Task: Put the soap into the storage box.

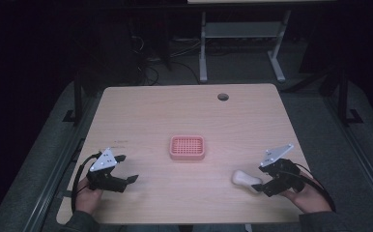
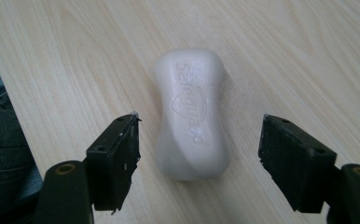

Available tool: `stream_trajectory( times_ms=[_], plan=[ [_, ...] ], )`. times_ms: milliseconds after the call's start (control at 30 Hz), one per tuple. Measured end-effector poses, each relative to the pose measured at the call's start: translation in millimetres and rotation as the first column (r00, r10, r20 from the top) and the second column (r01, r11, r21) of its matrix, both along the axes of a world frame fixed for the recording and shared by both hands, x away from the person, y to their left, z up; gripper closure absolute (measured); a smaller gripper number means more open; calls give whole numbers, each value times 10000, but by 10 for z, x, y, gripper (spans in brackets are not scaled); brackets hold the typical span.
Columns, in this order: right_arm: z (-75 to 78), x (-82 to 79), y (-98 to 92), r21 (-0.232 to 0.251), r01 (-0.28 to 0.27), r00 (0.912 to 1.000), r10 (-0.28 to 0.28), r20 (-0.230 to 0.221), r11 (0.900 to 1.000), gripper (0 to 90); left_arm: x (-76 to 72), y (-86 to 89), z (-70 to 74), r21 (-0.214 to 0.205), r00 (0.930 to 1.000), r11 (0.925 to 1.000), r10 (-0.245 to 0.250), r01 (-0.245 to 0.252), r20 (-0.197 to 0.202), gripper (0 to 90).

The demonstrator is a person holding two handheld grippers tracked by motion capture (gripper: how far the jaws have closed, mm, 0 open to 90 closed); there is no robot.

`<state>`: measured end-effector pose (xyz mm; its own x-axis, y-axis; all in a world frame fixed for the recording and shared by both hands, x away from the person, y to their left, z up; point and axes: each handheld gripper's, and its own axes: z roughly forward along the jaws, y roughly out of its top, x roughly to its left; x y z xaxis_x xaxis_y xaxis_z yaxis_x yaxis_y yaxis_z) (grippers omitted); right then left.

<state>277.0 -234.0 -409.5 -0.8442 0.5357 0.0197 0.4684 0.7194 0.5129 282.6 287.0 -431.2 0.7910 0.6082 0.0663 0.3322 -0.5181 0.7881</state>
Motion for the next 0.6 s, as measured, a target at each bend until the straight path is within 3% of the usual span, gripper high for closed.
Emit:
stream_trajectory(
  times_ms=[500,600],
  plan=[
    [-20,86,201,-377,-437,9990,438,25,9983,238,-1,1,3,20,10000,10000,-13,13,-1,141],
    [-65,104,268,-463,-526,9985,519,-178,9975,227,0,0,0,-27,10000,10000,2,-2,-7,140]
  ],
)
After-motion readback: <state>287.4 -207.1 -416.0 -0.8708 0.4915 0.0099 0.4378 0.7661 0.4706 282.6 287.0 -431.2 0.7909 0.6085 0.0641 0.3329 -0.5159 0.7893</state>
